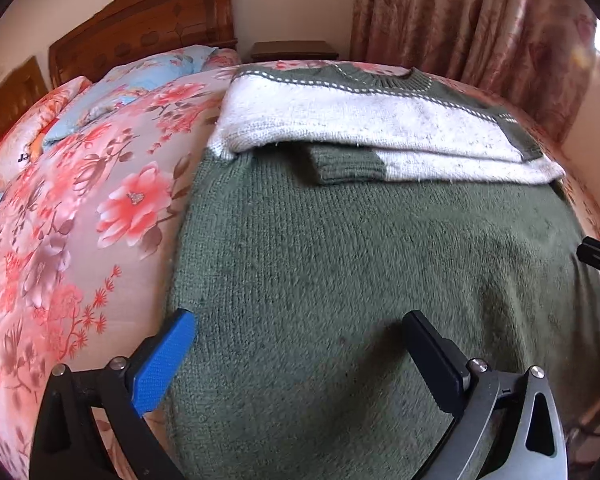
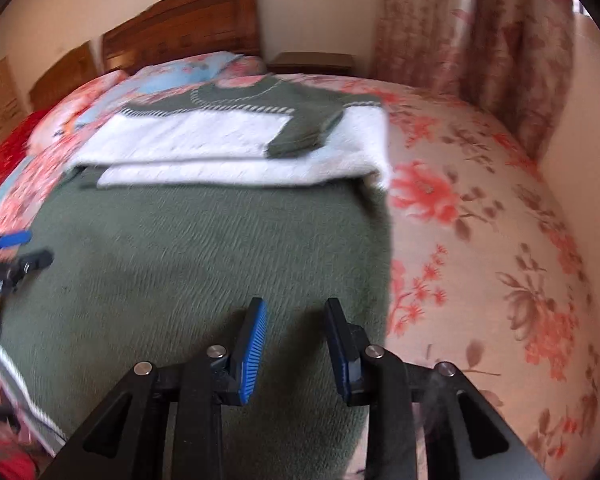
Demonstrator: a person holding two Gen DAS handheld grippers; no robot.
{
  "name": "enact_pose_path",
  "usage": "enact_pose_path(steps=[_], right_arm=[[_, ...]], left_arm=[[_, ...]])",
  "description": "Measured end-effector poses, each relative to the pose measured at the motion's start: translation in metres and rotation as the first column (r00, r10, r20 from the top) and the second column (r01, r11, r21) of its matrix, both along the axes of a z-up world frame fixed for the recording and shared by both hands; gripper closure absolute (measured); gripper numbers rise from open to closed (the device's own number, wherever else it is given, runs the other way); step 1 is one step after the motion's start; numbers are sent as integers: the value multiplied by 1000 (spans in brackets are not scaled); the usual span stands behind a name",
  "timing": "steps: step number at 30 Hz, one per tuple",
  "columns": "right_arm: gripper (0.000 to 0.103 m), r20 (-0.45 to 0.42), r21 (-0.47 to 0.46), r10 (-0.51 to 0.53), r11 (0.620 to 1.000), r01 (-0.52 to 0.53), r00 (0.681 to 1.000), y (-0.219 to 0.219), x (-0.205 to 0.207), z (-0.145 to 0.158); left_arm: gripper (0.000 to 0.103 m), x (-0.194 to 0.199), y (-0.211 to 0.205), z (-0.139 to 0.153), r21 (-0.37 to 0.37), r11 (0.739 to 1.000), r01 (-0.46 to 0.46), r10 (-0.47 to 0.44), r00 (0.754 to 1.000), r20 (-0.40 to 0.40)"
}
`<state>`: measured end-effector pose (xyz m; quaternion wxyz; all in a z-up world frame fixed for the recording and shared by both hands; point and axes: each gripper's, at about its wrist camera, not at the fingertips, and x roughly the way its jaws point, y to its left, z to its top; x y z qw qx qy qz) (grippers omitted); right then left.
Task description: Fold small clothes
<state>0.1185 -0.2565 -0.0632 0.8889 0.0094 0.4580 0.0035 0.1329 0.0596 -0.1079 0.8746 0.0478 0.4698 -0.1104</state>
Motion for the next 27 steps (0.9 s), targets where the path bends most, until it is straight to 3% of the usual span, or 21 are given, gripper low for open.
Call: enact_pose_path(steps=[3,5,7,9,13,15,20,27], right_arm=[[73,69,51,-12,999,8,998,15,19,7],[73,51,47,8,999,-10,999,29,35,3],[73,15,-7,34,999,-33,999,46,49,-6],[73,28,-49,52,998,-50,998,52,46,-7],[73,80,23,54,998,-56,995,38,34,-10],[72,80,27,50,998,-53,996,40,36,-10],[68,82,-10,60,998,-59,995,47,37,-11],[68,86,9,58,998,-59,995,44,38,-11]], left_arm=[[0,17,-13,4,-93,995,-42,43,999,14],[0,34,-24,3,-123,987,-101,102,995,6],[0,42,-38,-2,-12,992,-124,124,992,20],[0,37,-44,1,38,997,-72,70,996,56],[0,35,-30,0,-43,997,-57,60,997,57],[0,34,-35,1,-15,998,-55,56,997,62],[0,33,-34,2,-19,998,-55,56,997,61],[0,34,-34,0,-21,998,-55,56,997,61]])
